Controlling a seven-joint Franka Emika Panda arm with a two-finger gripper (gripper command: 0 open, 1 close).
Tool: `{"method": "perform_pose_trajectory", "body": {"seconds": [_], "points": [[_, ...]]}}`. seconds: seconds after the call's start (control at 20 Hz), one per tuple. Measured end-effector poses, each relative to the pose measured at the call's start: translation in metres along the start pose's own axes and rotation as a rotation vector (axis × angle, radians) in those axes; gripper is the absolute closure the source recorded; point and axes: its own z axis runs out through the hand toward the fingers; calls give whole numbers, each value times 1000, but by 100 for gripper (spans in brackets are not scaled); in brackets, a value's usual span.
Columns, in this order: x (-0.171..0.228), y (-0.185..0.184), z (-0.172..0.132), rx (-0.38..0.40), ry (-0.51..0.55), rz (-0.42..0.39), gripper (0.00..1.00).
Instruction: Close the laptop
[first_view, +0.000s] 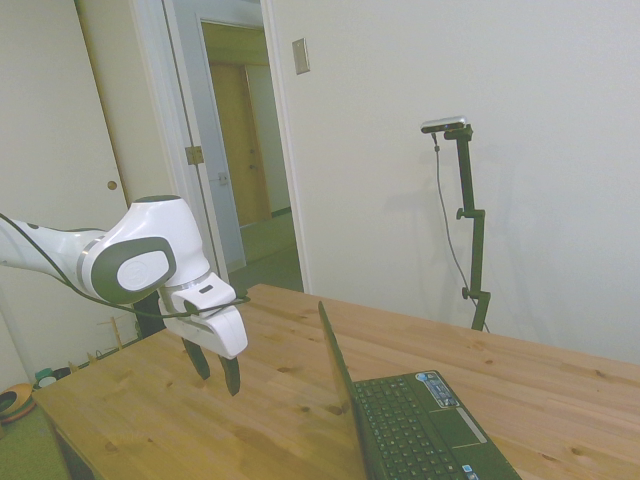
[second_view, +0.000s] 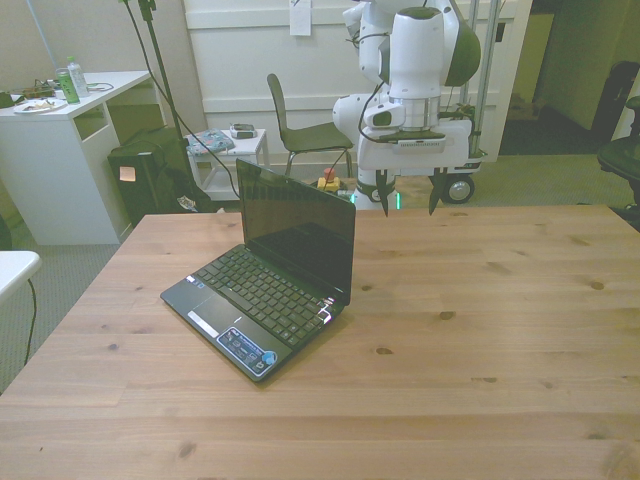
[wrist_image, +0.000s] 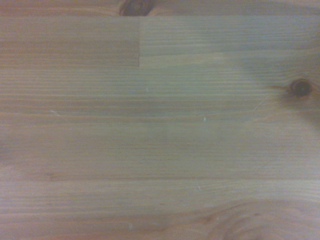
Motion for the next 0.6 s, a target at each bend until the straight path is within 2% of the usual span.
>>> {"method": "perform_pose_trajectory", "body": {"seconds": [0.15,0.35,0.6], "points": [[2,1,0,11,-8,14,0],[9,5,-8,85,-20,163,0],[26,25,-27,127,-43,387,0]]}}
